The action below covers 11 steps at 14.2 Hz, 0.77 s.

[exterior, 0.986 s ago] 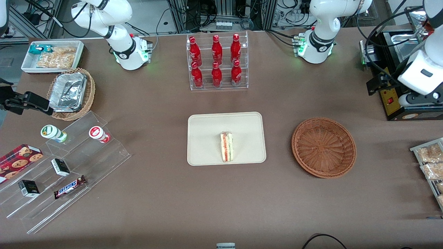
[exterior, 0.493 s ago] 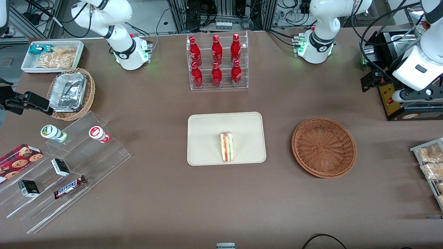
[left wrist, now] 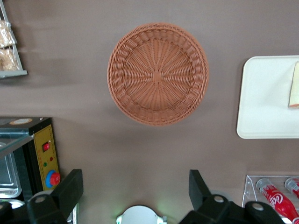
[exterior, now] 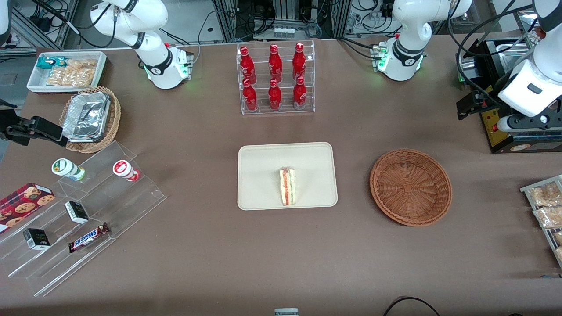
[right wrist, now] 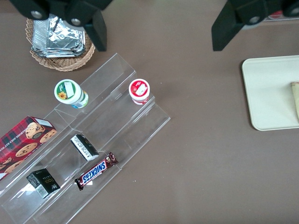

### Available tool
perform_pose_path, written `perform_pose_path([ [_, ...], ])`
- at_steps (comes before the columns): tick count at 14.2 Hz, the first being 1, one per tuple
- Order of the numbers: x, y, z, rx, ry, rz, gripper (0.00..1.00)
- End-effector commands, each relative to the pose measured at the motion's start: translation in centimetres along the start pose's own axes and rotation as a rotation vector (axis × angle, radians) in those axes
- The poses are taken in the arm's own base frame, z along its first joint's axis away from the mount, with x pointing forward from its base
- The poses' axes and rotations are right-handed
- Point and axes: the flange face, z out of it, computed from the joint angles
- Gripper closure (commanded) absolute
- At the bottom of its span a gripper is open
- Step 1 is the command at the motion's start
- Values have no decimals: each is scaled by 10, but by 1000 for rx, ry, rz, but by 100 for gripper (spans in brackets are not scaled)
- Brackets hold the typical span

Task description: Place sandwich from basket to tray

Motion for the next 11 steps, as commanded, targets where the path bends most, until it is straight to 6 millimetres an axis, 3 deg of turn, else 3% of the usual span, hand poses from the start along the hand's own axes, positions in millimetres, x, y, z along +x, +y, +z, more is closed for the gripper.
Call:
perform_pose_path([
  [1, 13, -1, -5, -23, 16, 1, 0],
  [11, 20, 0, 5, -24, 7, 0, 0],
])
